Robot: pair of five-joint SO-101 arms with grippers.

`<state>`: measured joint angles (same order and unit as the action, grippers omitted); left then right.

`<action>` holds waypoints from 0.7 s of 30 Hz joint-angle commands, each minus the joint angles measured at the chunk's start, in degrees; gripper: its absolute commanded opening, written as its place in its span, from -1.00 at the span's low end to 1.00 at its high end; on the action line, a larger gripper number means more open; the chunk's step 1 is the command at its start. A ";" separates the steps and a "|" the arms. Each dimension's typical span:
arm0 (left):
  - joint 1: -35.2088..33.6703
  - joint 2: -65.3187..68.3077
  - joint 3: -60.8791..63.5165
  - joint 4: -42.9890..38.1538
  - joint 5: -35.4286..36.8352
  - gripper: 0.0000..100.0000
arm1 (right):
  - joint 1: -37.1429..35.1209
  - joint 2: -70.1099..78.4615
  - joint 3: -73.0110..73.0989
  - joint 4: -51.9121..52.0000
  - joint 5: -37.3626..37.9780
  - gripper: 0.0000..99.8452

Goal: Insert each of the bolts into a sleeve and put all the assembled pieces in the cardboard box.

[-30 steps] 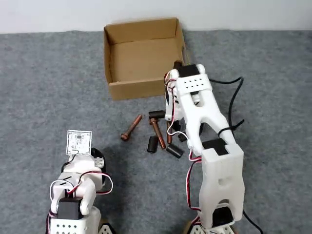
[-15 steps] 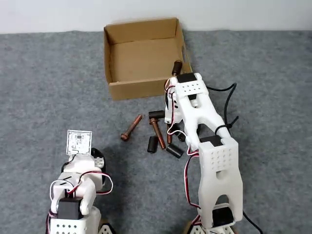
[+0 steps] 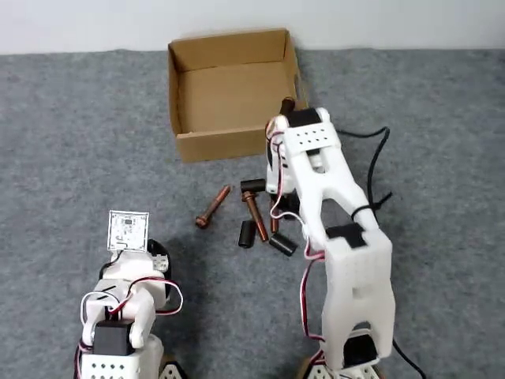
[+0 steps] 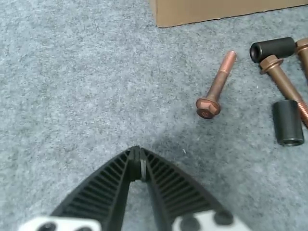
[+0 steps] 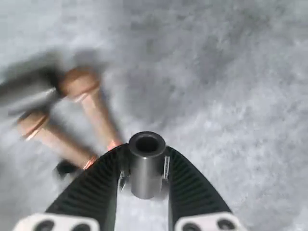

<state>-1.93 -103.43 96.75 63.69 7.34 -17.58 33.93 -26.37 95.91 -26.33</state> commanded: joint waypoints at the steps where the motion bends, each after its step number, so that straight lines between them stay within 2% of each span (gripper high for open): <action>1: -0.26 -0.09 -0.22 -1.41 -0.18 -0.99 | -1.27 -12.09 -0.26 4.09 2.02 -0.98; 9: 0.09 -0.09 -0.22 -1.41 -0.18 -0.99 | 0.48 -33.10 3.78 6.73 2.46 -0.98; 16: 0.18 -0.35 -0.22 -1.49 -0.44 -0.98 | 2.95 -52.35 21.54 6.11 3.69 -0.98; 21: -0.26 -0.44 -0.40 -2.73 -0.62 -0.98 | 7.69 -69.67 35.60 0.75 3.69 -0.98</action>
<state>-1.93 -103.43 96.75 63.08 7.34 -12.48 -24.35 3.43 99.52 -23.16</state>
